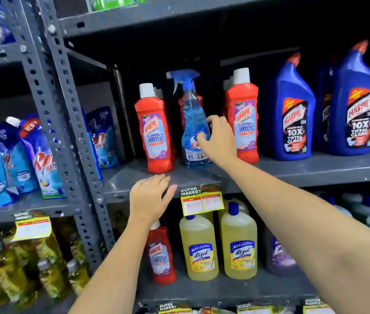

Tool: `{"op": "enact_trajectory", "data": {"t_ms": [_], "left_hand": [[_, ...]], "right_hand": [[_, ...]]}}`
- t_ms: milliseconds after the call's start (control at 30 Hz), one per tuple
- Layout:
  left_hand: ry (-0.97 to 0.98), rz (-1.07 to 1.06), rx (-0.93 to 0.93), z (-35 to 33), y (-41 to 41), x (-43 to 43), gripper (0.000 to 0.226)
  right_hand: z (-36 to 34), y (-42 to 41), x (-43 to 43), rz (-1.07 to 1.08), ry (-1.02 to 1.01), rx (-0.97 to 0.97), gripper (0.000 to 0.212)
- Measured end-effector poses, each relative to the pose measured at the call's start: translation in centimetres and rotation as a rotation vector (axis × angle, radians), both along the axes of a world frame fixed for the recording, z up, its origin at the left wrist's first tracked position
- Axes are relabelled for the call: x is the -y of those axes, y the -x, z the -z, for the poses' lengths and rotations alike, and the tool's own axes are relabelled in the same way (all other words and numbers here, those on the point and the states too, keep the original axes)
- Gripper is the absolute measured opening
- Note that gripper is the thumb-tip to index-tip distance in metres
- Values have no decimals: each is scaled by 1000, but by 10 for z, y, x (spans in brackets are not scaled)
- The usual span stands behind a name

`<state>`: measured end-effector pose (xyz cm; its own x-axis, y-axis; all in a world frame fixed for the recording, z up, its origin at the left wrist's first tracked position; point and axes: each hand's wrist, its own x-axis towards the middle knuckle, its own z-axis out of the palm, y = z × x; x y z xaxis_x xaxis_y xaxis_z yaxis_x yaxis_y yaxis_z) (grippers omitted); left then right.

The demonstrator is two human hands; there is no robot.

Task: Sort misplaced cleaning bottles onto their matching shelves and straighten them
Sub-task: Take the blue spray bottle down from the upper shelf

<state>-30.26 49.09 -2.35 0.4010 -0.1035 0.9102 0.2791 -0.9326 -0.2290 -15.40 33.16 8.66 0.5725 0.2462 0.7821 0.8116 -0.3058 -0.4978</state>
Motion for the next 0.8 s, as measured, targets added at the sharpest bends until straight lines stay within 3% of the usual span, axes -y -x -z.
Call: {"op": "enact_trajectory", "data": {"t_ms": [333, 500, 633, 800], "left_hand": [[-118, -23, 138, 3, -12, -11, 52], [-146, -12, 177, 3, -14, -13, 50], [-141, -8, 191, 4, -14, -12, 50], [-36, -8, 101, 6, -10, -10, 48]], "right_hand": [[-16, -31, -28, -88, -59, -366, 100], [-9, -37, -35, -352, -86, -574, 75], [-16, -29, -28, -194, -12, -481, 70], [-23, 9, 3, -370, -132, -419, 66]]}}
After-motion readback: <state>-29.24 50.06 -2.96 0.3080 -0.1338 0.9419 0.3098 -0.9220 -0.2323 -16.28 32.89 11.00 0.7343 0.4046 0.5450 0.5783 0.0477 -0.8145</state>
